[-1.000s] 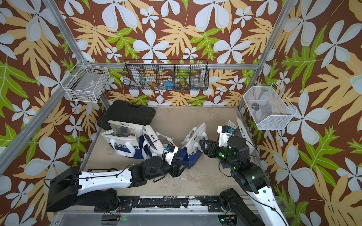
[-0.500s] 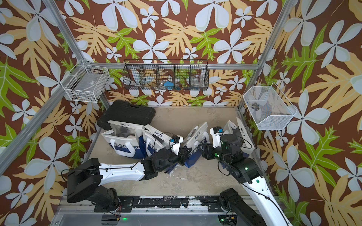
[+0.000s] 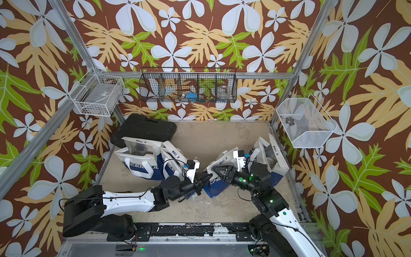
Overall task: Open the takeout bag
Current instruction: Pick up the takeout bag at the center of the board.
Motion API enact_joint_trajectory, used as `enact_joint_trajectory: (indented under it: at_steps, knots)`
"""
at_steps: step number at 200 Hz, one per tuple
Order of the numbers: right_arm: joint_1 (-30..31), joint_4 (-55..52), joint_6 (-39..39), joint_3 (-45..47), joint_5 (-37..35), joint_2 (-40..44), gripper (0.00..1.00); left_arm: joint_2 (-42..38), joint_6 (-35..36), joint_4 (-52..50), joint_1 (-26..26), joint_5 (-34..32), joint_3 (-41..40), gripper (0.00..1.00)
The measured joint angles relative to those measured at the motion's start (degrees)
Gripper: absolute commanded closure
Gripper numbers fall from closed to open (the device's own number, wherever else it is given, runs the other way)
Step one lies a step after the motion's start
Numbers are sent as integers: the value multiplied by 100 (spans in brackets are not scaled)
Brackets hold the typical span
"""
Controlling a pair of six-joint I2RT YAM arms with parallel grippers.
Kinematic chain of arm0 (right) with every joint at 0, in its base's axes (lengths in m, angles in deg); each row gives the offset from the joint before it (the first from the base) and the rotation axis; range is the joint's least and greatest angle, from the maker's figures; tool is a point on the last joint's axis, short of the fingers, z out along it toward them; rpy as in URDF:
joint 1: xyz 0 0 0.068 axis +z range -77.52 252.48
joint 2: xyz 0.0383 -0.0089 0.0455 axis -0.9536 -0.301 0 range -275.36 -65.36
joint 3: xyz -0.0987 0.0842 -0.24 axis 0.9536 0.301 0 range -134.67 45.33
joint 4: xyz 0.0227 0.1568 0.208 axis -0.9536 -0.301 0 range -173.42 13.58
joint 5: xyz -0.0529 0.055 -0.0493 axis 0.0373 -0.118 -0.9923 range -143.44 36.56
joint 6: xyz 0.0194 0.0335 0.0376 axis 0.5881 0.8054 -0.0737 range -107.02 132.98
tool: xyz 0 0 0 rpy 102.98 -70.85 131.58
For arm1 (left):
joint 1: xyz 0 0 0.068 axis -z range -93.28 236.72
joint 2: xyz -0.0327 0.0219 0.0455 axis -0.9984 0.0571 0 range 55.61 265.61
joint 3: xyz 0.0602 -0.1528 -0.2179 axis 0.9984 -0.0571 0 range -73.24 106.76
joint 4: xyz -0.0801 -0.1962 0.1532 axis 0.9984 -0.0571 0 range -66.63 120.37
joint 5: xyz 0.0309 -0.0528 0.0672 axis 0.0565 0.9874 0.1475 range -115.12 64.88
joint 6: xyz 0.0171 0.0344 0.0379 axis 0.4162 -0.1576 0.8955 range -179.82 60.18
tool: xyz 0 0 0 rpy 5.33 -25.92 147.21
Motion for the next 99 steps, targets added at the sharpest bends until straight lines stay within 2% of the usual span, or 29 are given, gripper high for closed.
enact_joint_trajectory:
  at_steps: [22, 49, 89, 99]
  knots:
    - [511, -133, 229, -35, -452, 306, 42, 2, -7, 76, 11, 55, 7, 100]
    - [603, -122, 413, 85, -905, 411, 33, -9, -28, 166, 50, 142, 17, 100]
    - [629, -70, 442, 138, -1185, 127, 32, -286, -52, 179, 201, 160, -39, 100]
    - [629, -13, 457, 125, -1244, 103, 35, -361, -83, 186, 219, 149, -74, 100]
